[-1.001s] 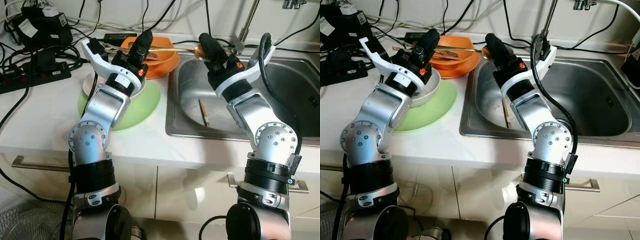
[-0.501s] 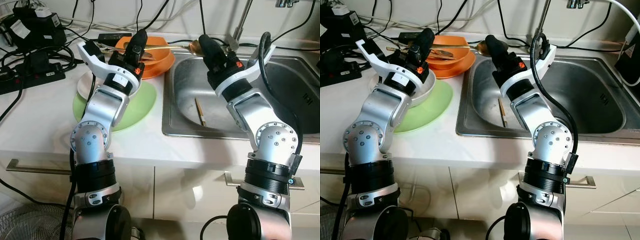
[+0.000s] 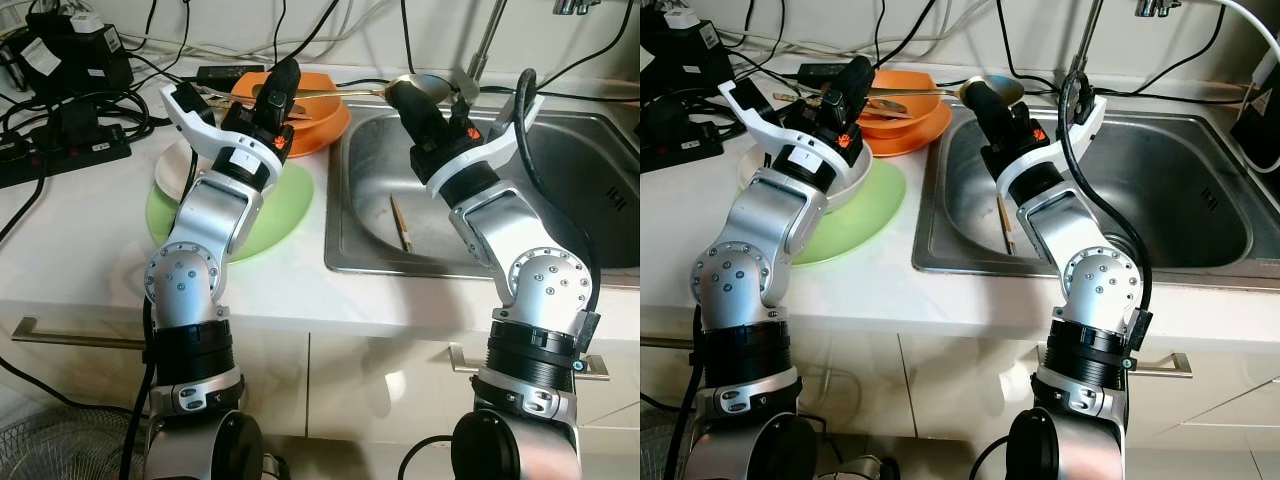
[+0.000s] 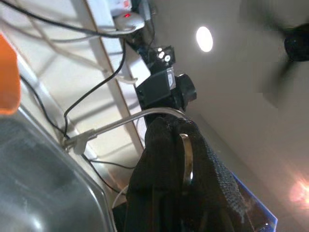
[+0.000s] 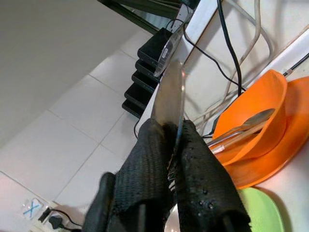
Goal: Kitchen organization
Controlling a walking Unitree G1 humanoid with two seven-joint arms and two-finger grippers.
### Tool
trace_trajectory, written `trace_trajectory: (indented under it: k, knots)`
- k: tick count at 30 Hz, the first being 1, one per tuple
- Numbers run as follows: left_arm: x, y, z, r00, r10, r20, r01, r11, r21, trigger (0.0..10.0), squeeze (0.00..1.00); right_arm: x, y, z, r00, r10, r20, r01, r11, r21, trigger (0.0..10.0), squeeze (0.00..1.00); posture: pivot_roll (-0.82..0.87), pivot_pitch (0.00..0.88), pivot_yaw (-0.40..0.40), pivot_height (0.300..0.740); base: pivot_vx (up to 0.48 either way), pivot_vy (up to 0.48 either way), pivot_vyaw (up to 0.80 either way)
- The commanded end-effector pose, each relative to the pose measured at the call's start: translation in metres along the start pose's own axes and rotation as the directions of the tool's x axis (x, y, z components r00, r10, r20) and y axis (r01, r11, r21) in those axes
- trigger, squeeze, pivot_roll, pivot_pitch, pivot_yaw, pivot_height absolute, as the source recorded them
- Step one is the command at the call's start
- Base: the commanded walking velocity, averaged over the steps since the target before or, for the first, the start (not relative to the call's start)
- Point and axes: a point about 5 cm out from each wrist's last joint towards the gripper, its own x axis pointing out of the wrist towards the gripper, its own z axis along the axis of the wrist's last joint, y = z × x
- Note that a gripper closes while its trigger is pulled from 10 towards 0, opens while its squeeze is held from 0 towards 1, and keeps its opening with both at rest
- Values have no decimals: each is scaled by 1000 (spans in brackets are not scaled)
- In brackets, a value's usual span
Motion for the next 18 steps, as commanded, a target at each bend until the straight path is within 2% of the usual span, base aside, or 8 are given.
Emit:
trace_trajectory:
  k: [1,9,13,14,15,16,17,18]
  knots:
    - [0,2,-24,998,1,-63,-5,998,-60,0,0,0,7,5,1000,19,10,-18,1000,-19,0,0,55,69,5,740,0,0,0]
    - [-3,6,-23,996,6,-88,-11,999,-53,0,0,2,8,13,1000,10,28,-9,999,-37,0,0,57,63,2,740,0,0,0]
    - [-4,8,-23,993,24,-112,-23,1000,3,0,0,3,8,14,1000,9,30,-8,999,-35,0,0,60,65,1,740,0,0,0]
    - [-3,9,-23,991,37,-129,-30,998,59,3255,0,3,8,14,1000,9,30,-8,999,-32,0,0,60,72,1,740,0,0,0]
    - [-3,9,-23,991,37,-129,-30,998,59,3255,0,3,8,14,1000,9,30,-8,999,-32,0,0,60,72,1,740,0,0,0]
    - [-2,8,-23,990,46,-134,-35,996,86,7098,0,3,8,13,999,7,31,-6,1000,-29,0,0,60,73,0,740,0,0,0]
    - [-1,8,-22,989,52,-136,-38,994,102,7098,0,4,8,13,999,6,32,-5,1000,-28,0,0,60,73,0,740,0,0,0]
    - [0,6,-18,991,37,-131,-25,995,94,10000,1000,4,8,12,999,7,32,-6,1000,-25,0,0,62,69,2,740,0,0,0]
